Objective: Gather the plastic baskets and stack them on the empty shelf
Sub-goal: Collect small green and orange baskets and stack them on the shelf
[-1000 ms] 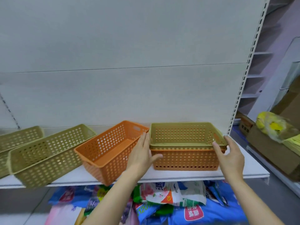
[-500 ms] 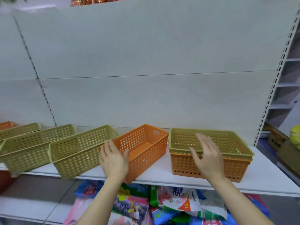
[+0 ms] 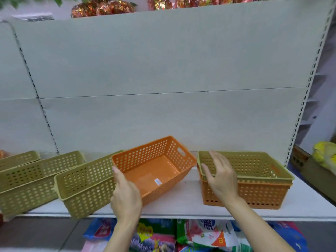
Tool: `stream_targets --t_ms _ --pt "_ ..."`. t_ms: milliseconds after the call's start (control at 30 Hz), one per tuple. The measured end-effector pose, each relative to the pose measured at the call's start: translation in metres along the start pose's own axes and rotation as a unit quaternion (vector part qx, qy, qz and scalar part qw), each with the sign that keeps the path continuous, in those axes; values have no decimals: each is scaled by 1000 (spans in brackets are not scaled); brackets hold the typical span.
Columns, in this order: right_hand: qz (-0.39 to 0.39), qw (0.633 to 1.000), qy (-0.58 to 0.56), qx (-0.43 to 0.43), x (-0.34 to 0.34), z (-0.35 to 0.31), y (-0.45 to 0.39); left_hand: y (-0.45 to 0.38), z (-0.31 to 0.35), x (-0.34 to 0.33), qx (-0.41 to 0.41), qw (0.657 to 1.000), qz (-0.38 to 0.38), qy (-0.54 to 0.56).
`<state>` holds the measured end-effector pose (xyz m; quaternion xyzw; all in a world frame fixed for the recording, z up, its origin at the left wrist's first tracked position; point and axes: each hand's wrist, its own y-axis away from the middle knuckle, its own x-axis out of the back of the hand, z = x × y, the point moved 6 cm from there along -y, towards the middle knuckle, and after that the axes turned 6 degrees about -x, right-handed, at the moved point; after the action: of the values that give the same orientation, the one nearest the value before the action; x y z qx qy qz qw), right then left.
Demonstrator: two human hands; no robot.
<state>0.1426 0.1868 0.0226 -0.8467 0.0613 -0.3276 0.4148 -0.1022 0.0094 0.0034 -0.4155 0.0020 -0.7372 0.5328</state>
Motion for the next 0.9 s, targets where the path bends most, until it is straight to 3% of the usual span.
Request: stream_targets --t_ms 100,300,533,600,667,767,833,900 --pt "-9 999 -41 -24 -4 -25 -8 -3 -3 35 -53 998 22 5" --pt "-18 978 -178 -107 -14 -65 -16 -28 -36 88 -133 981 25 142" --pt "-14 932 -328 -156 -32 -111 -12 -71 -70 109 -112 961 22 251" --pt "16 921 -348 -173 -38 -118 -8 -86 -93 112 -79 968 61 232" --pt "34 915 -358 -182 -42 -123 -2 -110 -141 105 5 985 91 147" --pt "53 915 -354 -185 -45 -122 10 -132 -219 64 164 984 -19 68" --pt "74 916 -340 -198 -42 -117 16 -133 -241 40 200 971 -88 94" --pt "94 913 -337 -209 -34 -110 20 -135 -249 27 221 965 -111 88"
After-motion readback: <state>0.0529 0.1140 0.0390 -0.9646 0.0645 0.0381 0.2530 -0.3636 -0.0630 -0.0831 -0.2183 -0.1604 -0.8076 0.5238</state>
